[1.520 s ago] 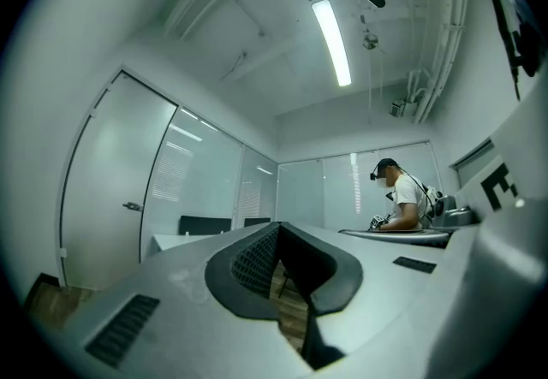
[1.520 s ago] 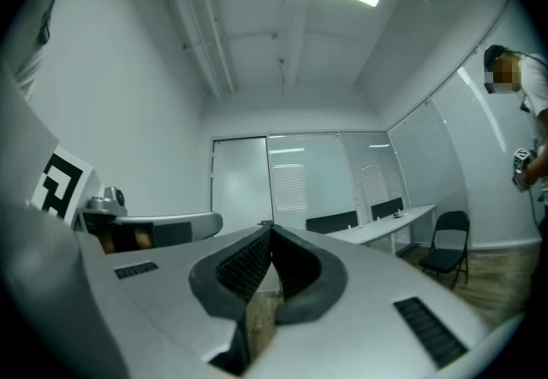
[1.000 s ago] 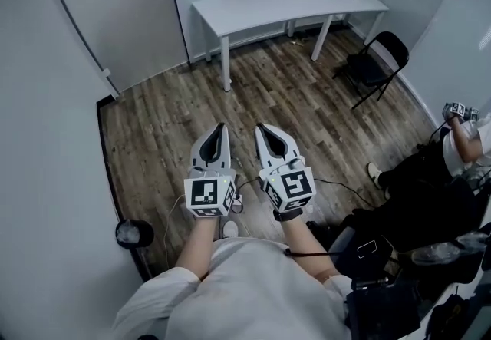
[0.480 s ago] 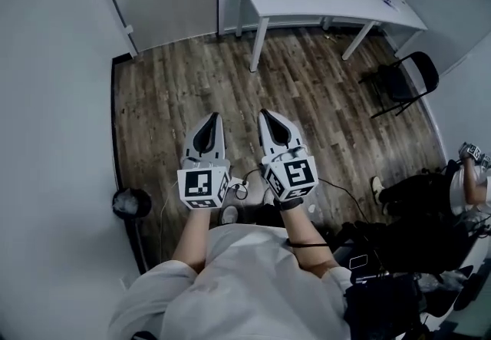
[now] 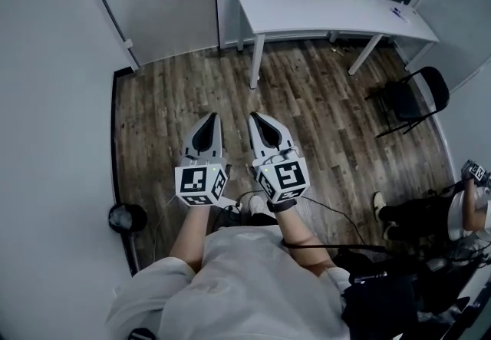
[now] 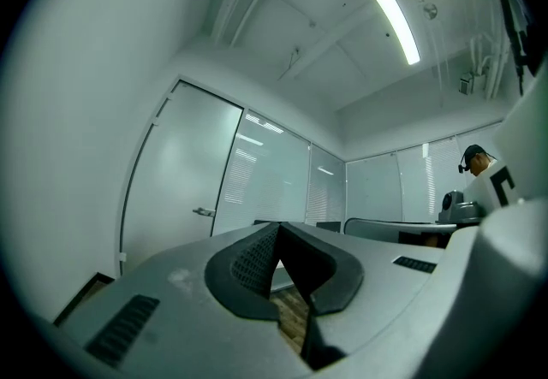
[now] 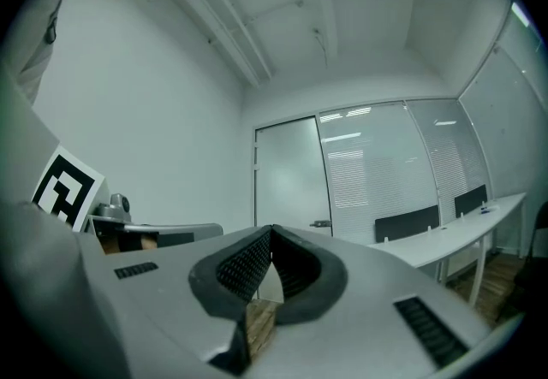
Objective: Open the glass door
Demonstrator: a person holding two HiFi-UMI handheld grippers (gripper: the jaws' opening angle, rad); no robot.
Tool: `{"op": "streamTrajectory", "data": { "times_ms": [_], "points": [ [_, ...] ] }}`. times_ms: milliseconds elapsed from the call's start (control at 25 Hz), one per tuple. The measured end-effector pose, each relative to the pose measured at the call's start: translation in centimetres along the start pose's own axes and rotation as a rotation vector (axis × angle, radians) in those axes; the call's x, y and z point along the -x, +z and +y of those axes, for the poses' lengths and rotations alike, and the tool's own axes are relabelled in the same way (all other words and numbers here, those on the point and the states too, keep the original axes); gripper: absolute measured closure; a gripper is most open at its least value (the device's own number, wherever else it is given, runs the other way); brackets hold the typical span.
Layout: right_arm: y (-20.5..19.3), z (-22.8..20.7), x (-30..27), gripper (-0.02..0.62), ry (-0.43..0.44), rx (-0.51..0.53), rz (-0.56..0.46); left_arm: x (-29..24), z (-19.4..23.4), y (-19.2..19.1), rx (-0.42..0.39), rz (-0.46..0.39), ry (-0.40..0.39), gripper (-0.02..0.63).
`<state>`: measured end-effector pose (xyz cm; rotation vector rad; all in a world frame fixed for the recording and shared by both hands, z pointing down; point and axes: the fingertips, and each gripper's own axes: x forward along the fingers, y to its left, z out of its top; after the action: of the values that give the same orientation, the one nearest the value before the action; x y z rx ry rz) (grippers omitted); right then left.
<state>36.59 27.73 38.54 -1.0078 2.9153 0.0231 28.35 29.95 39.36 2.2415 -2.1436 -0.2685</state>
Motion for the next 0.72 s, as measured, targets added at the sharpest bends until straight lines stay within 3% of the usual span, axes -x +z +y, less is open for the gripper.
{"op": "streamTrajectory", "data": {
  "times_ms": [280,520,720],
  "points": [
    [1.3,-9.0,-2.8,0.592,0.048,-0.038,-0.017,-7.6,-2.3,0.5,-0.031,0.010,0.079,0.603],
    [0.2,-11.1,-6.7,0.592,0.100,-0.089,-0.002,-11.4,-1.2,0.3,-0.066,0.035,0.123,0.603],
    [-0.6,-11.2,-10.0,0.592,0.137,-0.071,-0.003,-14.2,0.9,-0.7,-0.066,0.038,0.132,0.603]
  ]
}}
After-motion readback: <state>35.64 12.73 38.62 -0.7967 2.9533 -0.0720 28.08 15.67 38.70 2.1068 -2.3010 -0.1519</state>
